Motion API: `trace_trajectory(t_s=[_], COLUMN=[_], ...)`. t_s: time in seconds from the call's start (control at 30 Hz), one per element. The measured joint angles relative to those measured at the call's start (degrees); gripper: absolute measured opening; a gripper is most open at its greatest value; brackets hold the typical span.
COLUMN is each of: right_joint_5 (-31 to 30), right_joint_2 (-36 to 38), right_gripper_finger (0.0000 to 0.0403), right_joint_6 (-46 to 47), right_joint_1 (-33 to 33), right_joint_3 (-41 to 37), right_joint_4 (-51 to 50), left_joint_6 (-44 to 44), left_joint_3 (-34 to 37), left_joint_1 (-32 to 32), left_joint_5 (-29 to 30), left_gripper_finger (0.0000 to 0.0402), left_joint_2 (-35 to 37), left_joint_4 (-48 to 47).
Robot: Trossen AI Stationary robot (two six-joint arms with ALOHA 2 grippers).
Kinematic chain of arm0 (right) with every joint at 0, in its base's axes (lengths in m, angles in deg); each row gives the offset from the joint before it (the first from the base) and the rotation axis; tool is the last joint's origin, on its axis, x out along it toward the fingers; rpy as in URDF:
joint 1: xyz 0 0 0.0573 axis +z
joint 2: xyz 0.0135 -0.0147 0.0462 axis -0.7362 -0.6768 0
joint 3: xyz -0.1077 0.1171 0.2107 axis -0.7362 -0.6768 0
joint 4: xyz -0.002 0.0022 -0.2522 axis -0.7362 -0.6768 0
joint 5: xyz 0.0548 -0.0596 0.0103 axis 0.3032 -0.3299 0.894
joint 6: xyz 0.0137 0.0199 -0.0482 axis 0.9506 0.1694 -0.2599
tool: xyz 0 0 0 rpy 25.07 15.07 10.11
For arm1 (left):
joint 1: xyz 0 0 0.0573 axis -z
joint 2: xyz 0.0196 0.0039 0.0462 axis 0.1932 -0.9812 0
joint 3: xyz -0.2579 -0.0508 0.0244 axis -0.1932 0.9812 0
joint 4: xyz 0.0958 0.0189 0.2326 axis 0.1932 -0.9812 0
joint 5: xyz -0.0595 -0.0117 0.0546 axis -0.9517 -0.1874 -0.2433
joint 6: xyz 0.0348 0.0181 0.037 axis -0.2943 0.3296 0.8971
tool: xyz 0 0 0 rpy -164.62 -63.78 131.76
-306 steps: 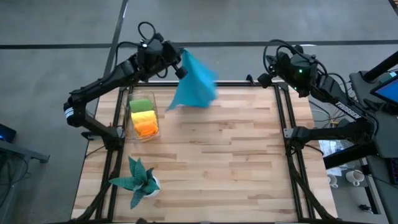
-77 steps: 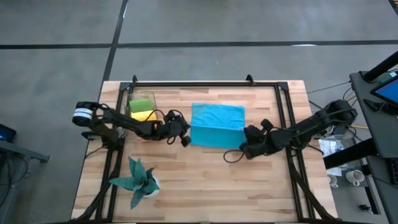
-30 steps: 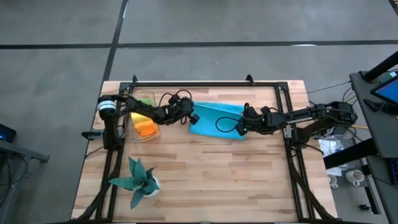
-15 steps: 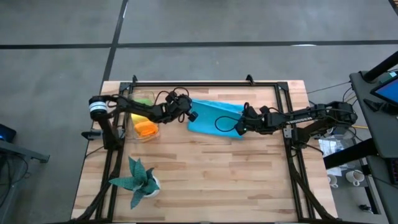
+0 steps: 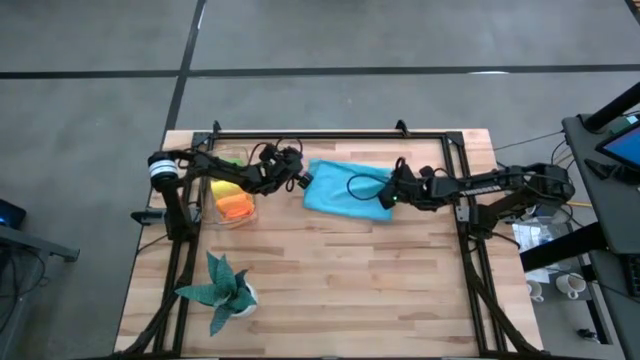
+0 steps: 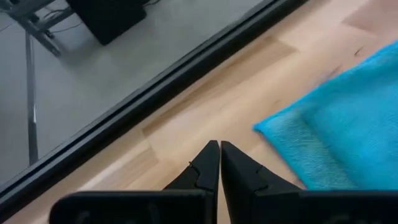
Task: Roll microfiber towels into tight, uniform cylinder then place into a basket
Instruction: Fold the blue microfiber towel
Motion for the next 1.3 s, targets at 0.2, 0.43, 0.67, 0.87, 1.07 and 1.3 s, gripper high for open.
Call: trace_trajectory(t_s=[0.2,0.43,0.67,0.87,1.07,1.3], right_joint_5=[0.0,0.2,0.4,0.7,0.7,1.1], right_joint_2=[0.0,0.0,0.0,0.0,0.0,0.0], right_gripper_finger=[0.0009,0.0009,0.0009,0.0009,0.0009,0.0009], right_joint_6=[-1.7,-4.9,-4.9,-5.1,-5.1,-5.1], right_joint_1=[-2.8,-2.8,-2.7,-2.7,-2.7,-2.7], right_joint_3=[-1.1,-1.2,-1.2,-1.2,-1.2,-1.2], right_joint_4=[2.1,6.3,6.4,6.5,6.8,7.0], left_joint_6=[0.0,0.7,4.6,4.4,4.4,4.0], left_joint_3=[0.1,0.0,-1.9,-8.1,-17.3,-24.6], left_joint_1=[-1.2,-1.0,-2.5,-5.7,-7.3,-9.9], left_joint_5=[-0.8,-1.5,-16.1,-25.8,-32.5,-40.8], left_gripper_finger=[0.0000,0.0000,0.0000,0.0018,0.0087,0.0145], left_joint_2=[-1.4,-1.3,-3.1,-5.3,-7.4,-9.9], left_joint_4=[0.3,3.7,11.2,5.9,-9.1,-19.2])
